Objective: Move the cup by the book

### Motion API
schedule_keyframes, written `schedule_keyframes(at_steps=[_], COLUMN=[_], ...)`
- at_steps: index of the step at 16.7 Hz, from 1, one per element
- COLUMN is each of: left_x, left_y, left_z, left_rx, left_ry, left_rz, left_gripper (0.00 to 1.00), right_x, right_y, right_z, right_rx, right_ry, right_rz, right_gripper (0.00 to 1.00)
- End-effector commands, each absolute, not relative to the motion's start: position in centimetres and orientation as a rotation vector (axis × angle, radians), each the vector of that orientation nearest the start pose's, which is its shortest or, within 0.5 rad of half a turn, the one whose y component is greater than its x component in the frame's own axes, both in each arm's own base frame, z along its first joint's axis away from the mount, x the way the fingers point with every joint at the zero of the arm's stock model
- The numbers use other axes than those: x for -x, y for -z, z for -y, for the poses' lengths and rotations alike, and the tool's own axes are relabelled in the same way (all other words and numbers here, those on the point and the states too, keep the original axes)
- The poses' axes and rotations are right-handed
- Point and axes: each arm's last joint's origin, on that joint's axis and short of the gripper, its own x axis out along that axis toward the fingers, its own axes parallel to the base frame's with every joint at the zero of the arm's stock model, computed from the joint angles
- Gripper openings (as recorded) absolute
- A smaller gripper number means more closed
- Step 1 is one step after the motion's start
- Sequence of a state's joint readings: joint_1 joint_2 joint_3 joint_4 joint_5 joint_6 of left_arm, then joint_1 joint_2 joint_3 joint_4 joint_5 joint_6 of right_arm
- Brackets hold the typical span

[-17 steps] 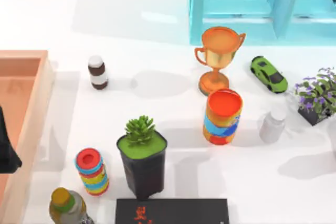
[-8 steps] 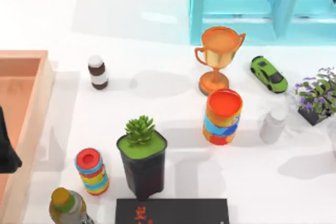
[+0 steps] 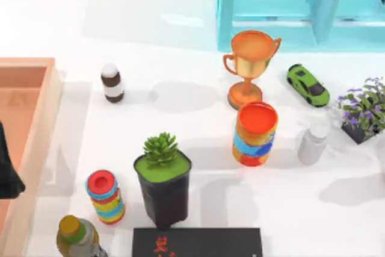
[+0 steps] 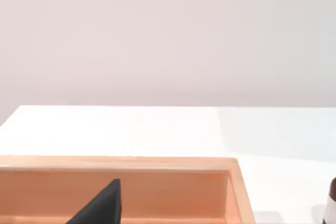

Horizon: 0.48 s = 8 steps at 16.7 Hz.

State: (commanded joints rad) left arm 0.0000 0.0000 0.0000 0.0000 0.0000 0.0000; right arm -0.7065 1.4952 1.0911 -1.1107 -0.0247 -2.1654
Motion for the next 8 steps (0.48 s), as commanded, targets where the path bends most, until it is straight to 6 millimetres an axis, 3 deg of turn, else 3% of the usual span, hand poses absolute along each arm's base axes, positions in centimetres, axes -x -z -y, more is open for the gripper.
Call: schedule_keyframes(at_steps=[4,8], left_x=[-10.6,-10.6], left_y=[-16.0,-16.0], left_z=[0.1,0.1], left_rx=[0.000,0.000], left_ry=[0.000,0.000], left_rz=[0.000,0.000], left_gripper=[1.00,1.00], right_x=[-24.5,-27.8], right_y=[-26.3,-29.1], right_z=[12.6,5.7], right_rx=[1.071,0.830], right_ry=[-0.900,-0.728], right_rz=[-1.220,-1.226], right_gripper=[0.00,0.00])
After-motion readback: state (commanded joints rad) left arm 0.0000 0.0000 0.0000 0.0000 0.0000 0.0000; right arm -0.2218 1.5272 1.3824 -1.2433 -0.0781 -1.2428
